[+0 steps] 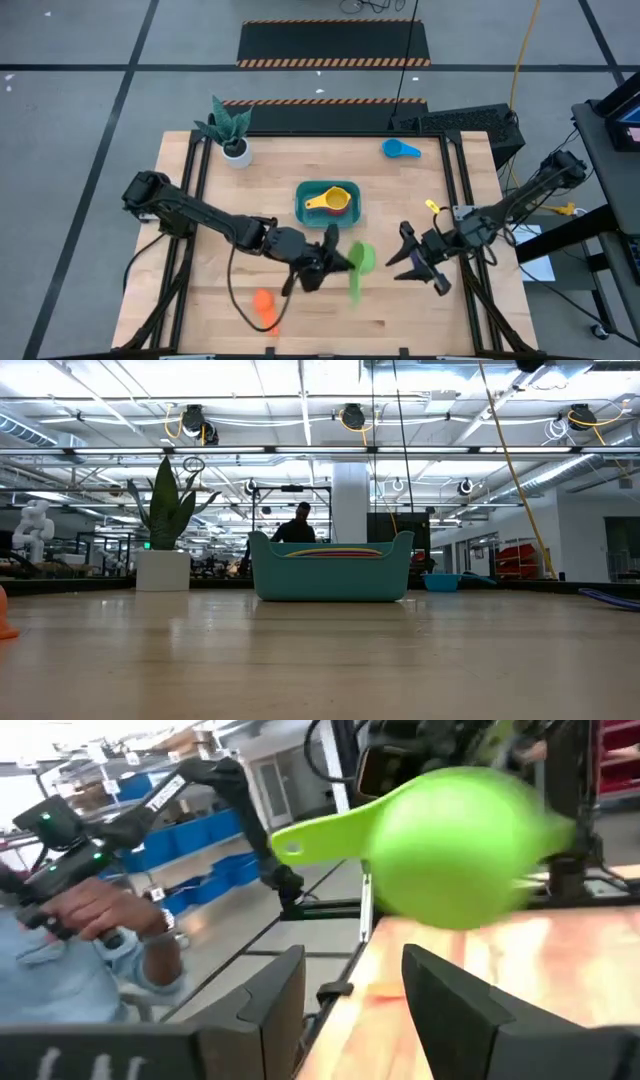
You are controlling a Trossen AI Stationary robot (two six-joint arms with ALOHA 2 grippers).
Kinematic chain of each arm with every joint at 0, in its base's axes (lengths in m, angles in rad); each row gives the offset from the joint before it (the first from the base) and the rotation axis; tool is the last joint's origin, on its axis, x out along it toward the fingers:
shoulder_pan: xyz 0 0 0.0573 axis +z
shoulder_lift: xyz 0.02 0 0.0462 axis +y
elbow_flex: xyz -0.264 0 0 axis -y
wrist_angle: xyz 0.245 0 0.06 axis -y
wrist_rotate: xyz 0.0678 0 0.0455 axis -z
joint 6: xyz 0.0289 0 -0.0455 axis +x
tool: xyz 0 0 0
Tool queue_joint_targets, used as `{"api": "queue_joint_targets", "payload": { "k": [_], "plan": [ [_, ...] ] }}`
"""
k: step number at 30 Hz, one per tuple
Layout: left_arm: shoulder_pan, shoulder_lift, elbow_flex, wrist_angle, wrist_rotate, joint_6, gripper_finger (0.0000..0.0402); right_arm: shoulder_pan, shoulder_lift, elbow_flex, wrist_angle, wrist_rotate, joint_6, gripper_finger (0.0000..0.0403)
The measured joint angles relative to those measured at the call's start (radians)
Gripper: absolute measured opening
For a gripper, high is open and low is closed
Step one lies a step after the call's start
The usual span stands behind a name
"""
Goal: Nest measuring cups in basket
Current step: Stack the green measuring cup on top of the yellow measuring cup inside the light blue bin
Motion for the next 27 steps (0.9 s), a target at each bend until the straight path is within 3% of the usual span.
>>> {"api": "queue_joint_targets", "payload": {
  "k": [6, 14, 19, 27],
  "plan": [
    [-0.001, -0.002, 0.000, 0.036, 0.438, 0.066, 0.0008, 0.023, 0.015, 0.000, 0.073, 0.133, -0.160, 0.0160],
    [0.018, 0.018, -0.001, 0.193, 0.763, 0.073, 0.0007, 0.037, 0.261, 0.002, 0.497, 0.089, -0.344, 0.0160],
    [0.018, 0.052, -0.001, 0.260, 0.860, 0.087, 0.0011, 0.036, 0.402, 0.111, 0.589, 0.088, -0.357, 0.0160],
    [0.021, 0.054, -0.001, 0.270, 0.947, 0.091, 0.0008, 0.044, 0.581, 0.366, 0.275, 0.089, -0.364, 0.0160]
  ]
}}
